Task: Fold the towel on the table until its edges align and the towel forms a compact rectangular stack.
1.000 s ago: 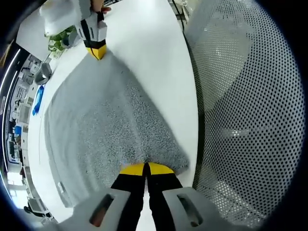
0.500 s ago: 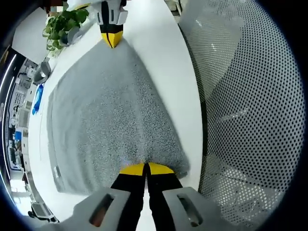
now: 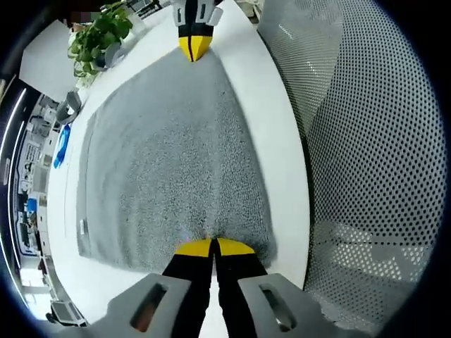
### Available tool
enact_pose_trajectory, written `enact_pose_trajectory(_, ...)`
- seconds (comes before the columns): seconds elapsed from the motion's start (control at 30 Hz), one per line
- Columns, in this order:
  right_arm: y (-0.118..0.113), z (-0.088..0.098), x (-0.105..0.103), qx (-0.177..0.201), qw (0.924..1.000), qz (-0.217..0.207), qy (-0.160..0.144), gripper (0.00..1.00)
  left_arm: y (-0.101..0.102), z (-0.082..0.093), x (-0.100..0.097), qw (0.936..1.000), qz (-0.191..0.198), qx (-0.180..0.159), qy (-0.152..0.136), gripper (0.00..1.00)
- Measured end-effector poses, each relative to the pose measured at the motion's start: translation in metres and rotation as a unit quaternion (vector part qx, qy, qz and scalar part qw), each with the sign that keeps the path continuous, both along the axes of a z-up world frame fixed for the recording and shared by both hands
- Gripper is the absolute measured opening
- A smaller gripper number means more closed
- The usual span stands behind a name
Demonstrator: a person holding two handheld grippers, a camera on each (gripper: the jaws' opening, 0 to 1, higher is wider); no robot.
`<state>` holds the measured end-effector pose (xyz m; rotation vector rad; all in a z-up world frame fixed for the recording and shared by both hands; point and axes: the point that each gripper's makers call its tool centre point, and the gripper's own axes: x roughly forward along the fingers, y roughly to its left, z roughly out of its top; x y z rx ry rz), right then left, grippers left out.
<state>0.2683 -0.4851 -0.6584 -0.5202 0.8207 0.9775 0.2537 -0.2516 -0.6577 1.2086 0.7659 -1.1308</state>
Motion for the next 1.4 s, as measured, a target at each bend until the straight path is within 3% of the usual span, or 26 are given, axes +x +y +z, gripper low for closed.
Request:
enact_pose_trajectory(0.27, 0.015, 0.001, -0.017, 0.016, 0.9984, 0.055, -0.002, 0.0, 0.01, 0.001, 0.007, 0.9988, 0.025, -0.041, 0.003, 0.01)
enact_pose_trajectory(0.5, 0.023, 0.001, -0.024, 0.04, 0.9974, 0.058, 0.013, 0.0, 0.018, 0.002, 0.015, 0.9901, 0.097, -0.1, 0.019, 0.01)
enact_pose_trajectory(0.6, 0.024, 0.001, -0.026, 0.022, 0.9946, 0.101, -0.001, 0.0, 0.02, 0.003, 0.016, 0.9875, 0.106, -0.115, 0.02, 0.01)
enact_pose_trajectory(0.63, 0.024, 0.001, -0.026, 0.026, 0.9953, 0.094, 0.003, 0.0, 0.019, 0.003, 0.015, 0.9825, 0.126, -0.135, 0.026, 0.01)
enact_pose_trajectory(0.7, 0.023, 0.003, -0.025, 0.026, 0.9953, 0.093, 0.01, 0.0, 0.025, 0.003, 0.014, 0.9786, 0.142, -0.146, 0.032, 0.02)
enact_pose_trajectory(0.73, 0.021, 0.003, -0.026, 0.024, 0.9951, 0.096, 0.012, 0.0, 0.028, 0.004, 0.013, 0.9799, 0.137, -0.142, 0.03, 0.03)
enact_pose_trajectory(0.8, 0.014, 0.006, -0.029, 0.017, 0.9945, 0.102, 0.014, 0.0, 0.035, 0.009, 0.011, 0.9859, 0.112, -0.123, -0.015, 0.05)
enact_pose_trajectory(0.93, -0.006, 0.007, -0.034, -0.007, 0.9932, 0.116, 0.002, 0.0, 0.037, 0.014, -0.009, 0.9865, 0.101, -0.129, 0.005, 0.06)
enact_pose_trajectory(1.03, -0.015, 0.007, -0.042, -0.01, 0.9929, 0.118, 0.01, 0.02, 0.028, 0.02, -0.026, 0.9832, 0.082, -0.159, 0.036, 0.08)
enact_pose_trajectory(1.17, -0.027, 0.002, -0.051, -0.043, 0.9892, 0.14, 0.0, 0.07, 0.029, 0.013, -0.035, 0.9872, 0.054, -0.142, 0.047, 0.11)
enact_pose_trajectory(1.3, -0.025, 0.0, -0.048, -0.049, 0.989, 0.139, -0.012, 0.07, 0.033, 0.003, -0.034, 0.99, 0.054, -0.121, 0.049, 0.12)
enact_pose_trajectory(1.4, -0.031, -0.001, -0.046, -0.08, 0.9837, 0.158, -0.034, 0.06, 0.035, 0.002, -0.033, 0.9904, 0.057, -0.117, 0.047, 0.12)
